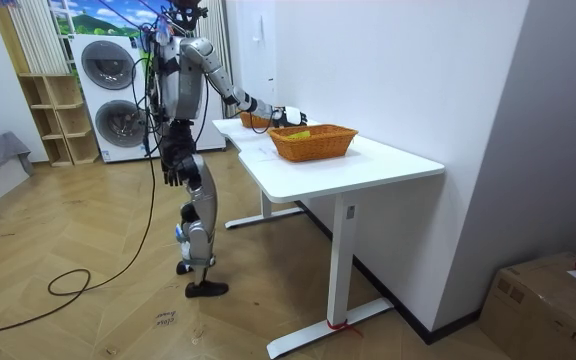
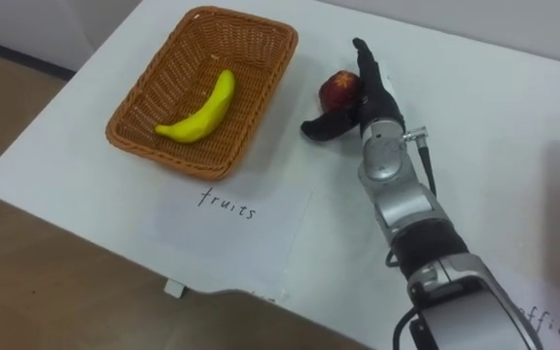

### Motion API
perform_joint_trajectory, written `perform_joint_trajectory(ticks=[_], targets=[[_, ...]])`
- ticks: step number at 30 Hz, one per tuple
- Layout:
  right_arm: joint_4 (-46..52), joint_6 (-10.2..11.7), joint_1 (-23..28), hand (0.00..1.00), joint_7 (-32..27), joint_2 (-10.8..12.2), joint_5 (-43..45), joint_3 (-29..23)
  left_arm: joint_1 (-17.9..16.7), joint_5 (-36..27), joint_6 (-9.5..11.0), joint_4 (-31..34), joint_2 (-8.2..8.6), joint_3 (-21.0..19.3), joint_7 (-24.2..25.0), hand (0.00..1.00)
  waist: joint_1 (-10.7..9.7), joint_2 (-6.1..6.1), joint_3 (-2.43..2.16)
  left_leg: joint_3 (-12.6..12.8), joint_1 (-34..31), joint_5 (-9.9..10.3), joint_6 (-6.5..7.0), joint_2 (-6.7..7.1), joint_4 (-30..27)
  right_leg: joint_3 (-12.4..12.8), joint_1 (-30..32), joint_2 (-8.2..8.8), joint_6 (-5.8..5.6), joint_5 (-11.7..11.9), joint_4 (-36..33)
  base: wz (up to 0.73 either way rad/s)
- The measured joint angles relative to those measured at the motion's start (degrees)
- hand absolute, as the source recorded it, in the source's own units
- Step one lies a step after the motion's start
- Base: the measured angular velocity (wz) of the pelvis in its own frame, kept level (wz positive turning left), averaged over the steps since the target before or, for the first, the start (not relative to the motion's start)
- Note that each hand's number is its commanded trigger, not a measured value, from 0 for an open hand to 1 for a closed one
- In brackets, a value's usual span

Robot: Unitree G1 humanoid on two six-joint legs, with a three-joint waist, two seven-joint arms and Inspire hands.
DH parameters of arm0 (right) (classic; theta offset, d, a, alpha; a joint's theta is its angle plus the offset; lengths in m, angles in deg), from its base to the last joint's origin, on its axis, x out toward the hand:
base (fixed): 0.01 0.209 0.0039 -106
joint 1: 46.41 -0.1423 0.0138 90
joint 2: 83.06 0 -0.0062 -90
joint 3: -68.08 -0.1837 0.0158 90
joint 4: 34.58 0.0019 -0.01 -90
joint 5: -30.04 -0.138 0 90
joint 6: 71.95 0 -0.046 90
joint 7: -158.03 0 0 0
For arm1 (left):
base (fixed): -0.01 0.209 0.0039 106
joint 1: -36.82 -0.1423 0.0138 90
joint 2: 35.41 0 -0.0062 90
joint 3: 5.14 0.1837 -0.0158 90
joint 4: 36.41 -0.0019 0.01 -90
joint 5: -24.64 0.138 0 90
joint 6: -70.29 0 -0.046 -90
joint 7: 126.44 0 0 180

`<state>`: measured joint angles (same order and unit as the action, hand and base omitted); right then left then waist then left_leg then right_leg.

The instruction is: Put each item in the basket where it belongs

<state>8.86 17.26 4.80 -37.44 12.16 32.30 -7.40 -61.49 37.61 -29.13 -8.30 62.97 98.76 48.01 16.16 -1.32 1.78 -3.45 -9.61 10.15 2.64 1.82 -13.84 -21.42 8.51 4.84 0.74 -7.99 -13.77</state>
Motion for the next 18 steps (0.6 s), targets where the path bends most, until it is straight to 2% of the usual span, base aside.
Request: perform_joint_trajectory(ticks=[13, 14, 15, 18], targets=[[-0.13, -0.1, -0.19, 0.0, -0.05, -0.64, -0.1, -0.04, 0.12, -2.23, 0.32, -0.03, -0.12, 0.81, 0.29, 0.0, -0.05, -0.48, 0.3, -0.07, -0.7, 0.0, 0.01, 0.01, -0.49, -0.58, 0.13, 0.08, 0.0, 0.0, -0.11, 0.0], [-0.13, -0.1, -0.19, 0.44, -0.05, -0.67, -0.16, -0.03, 0.15, -2.23, 0.32, -0.03, -0.13, 0.92, 0.35, 0.0, -0.05, -0.5, 0.31, -0.06, -0.7, 0.0, 0.01, 0.01, -0.58, -0.6, 0.15, 0.09, 0.0, 0.0, -0.11, 0.0], [-0.13, -0.1, -0.19, 1.0, -0.01, -0.68, -0.15, -0.02, 0.19, -2.21, 0.32, 0.0, -0.14, 0.96, 0.52, 0.0, -0.13, -0.61, 0.38, -0.07, -0.74, 0.0, 0.01, 0.01, -0.63, -0.57, 0.17, 0.1, 0.0, 0.0, -0.11, 0.0], [-0.12, -0.12, -0.19, 1.0, 0.2, -0.68, -0.15, 0.0, 0.32, -2.21, 0.27, 0.01, -0.18, 0.97, 0.79, 0.0, -0.15, -0.93, 0.57, -0.13, -0.81, 0.01, 0.01, 0.0, -0.66, -0.58, 0.2, 0.1, 0.0, 0.0, -0.15, 0.0]])
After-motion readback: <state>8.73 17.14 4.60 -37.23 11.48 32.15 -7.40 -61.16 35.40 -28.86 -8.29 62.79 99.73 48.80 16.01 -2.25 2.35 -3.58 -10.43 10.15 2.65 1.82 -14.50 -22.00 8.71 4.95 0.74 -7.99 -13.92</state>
